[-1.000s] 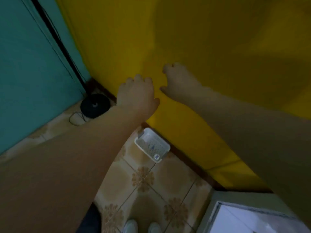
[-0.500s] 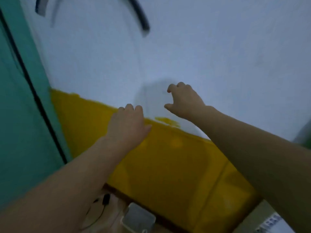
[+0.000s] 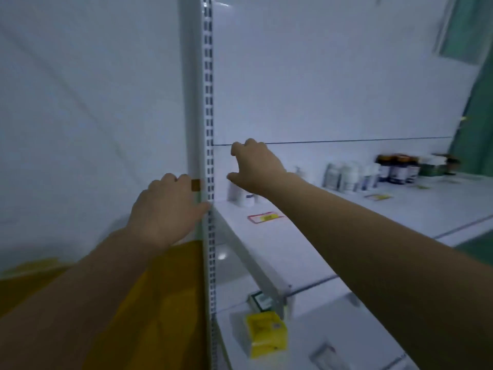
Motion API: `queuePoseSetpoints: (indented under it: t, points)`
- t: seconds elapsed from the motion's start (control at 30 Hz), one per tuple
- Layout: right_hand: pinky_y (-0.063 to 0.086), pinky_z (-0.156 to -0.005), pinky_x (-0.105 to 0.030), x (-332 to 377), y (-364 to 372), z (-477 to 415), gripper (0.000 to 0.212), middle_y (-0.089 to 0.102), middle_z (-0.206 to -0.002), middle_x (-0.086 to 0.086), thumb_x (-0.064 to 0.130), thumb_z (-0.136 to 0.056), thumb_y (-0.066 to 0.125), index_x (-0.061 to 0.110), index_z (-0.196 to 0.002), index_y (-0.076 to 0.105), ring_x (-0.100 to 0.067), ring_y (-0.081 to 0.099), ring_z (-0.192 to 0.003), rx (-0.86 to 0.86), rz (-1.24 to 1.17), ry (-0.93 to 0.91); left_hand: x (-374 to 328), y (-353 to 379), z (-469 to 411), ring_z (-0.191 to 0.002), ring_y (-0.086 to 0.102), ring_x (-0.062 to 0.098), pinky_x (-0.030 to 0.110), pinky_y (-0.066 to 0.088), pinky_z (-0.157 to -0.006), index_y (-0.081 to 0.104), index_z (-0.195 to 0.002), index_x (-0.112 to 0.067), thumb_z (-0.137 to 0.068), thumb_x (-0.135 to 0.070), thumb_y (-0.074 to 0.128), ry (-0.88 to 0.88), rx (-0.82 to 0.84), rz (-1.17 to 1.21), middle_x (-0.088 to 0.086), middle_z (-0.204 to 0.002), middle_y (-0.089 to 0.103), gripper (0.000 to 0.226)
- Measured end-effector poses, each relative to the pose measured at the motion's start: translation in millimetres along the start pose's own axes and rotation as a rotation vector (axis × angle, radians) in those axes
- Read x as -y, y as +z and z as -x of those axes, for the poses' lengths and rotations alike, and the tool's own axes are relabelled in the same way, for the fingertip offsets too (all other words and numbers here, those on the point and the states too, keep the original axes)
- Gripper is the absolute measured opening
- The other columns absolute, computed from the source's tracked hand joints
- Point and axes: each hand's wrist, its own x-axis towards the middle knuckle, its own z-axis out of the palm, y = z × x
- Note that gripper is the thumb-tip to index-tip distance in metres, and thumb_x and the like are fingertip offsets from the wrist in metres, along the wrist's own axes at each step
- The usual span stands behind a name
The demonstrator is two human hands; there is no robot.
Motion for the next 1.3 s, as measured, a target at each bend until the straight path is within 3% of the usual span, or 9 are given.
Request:
queuePoseSetpoints:
  t: [0.1, 0.37, 0.47, 0.63, 0.8, 1.03, 1.3]
  points:
    - [0.042, -0.091, -0.037, -69.4, -29.4, 35.5, 0.048, 0.046, -0.129, -0.014, 0.028, -0.09, 0.059, 0.008, -0.131, 0.045, -0.032, 0.044, -0.119, -0.005, 0.07, 0.144, -74.9, 14.4, -8.9, -0.108, 0.052, 0.028, 0.038, 0.047, -0.085, 0.049, -0.124, -0.013, -0.089, -0.049, 0.052, 0.142, -0.005, 0.079, 0.011, -0.122, 0.053, 0.05]
    - [0.046, -0.093, -0.041, -223.0, -70.8, 122.5, 0.043, 0.049, -0.124, -0.014, 0.028, -0.09, 0.059, 0.008, -0.126, 0.048, -0.033, 0.046, -0.116, 0.002, 0.169, 0.386, -248.9, 58.9, -11.9, -0.113, 0.05, 0.029, 0.037, 0.042, -0.085, 0.049, -0.123, -0.013, -0.09, -0.049, 0.051, 0.394, 0.051, 0.184, 0.011, -0.12, 0.051, 0.049]
    - [0.047, -0.093, -0.042, -269.8, -74.4, 132.0, 0.041, 0.053, -0.121, -0.013, 0.03, -0.087, 0.063, 0.009, -0.12, 0.051, -0.031, 0.049, -0.113, -0.003, 0.178, 0.405, -295.4, 76.0, -16.4, -0.116, 0.048, 0.028, 0.037, 0.041, -0.089, 0.044, -0.13, -0.014, -0.091, -0.049, 0.048, 0.403, 0.055, 0.171, 0.01, -0.128, 0.049, 0.053]
    - [0.048, -0.089, -0.039, -328.9, -63.7, 112.9, 0.043, 0.052, -0.12, -0.014, 0.03, -0.089, 0.062, 0.008, -0.124, 0.049, -0.03, 0.05, -0.11, 0.007, 0.178, 0.303, -339.1, 101.8, -38.8, -0.112, 0.049, 0.028, 0.037, 0.042, -0.086, 0.047, -0.127, -0.013, -0.091, -0.049, 0.049, 0.289, 0.024, 0.171, 0.011, -0.123, 0.051, 0.05]
    - [0.047, -0.09, -0.039, -342.7, -42.0, 63.9, 0.043, 0.05, -0.123, -0.014, 0.03, -0.09, 0.06, 0.008, -0.125, 0.048, -0.03, 0.049, -0.111, 0.035, 0.09, 0.117, -333.7, 110.4, -61.5, -0.111, 0.05, 0.028, 0.036, 0.042, -0.086, 0.048, -0.123, -0.012, -0.092, -0.046, 0.049, 0.101, -0.007, 0.113, 0.011, -0.12, 0.051, 0.047]
    - [0.047, -0.09, -0.038, -290.4, -2.6, 11.1, 0.044, 0.05, -0.123, -0.013, 0.031, -0.09, 0.062, 0.01, -0.125, 0.049, -0.029, 0.049, -0.111, 0.057, -0.096, -0.101, -272.9, 99.8, -62.2, -0.104, 0.052, 0.025, 0.032, 0.041, -0.078, 0.049, -0.119, -0.011, -0.092, -0.047, 0.049, -0.152, -0.065, -0.067, 0.009, -0.116, 0.053, 0.045]
    - [0.047, -0.087, -0.036, -218.1, 37.1, -14.6, 0.044, 0.05, -0.124, -0.014, 0.028, -0.093, 0.056, 0.009, -0.13, 0.047, -0.029, 0.051, -0.11, 0.099, -0.245, -0.22, -198.5, 103.7, -22.1, -0.11, 0.049, 0.023, 0.032, 0.041, -0.089, 0.045, -0.126, -0.014, -0.094, -0.054, 0.039, -0.307, 0.061, -0.271, 0.008, -0.125, 0.05, 0.052]
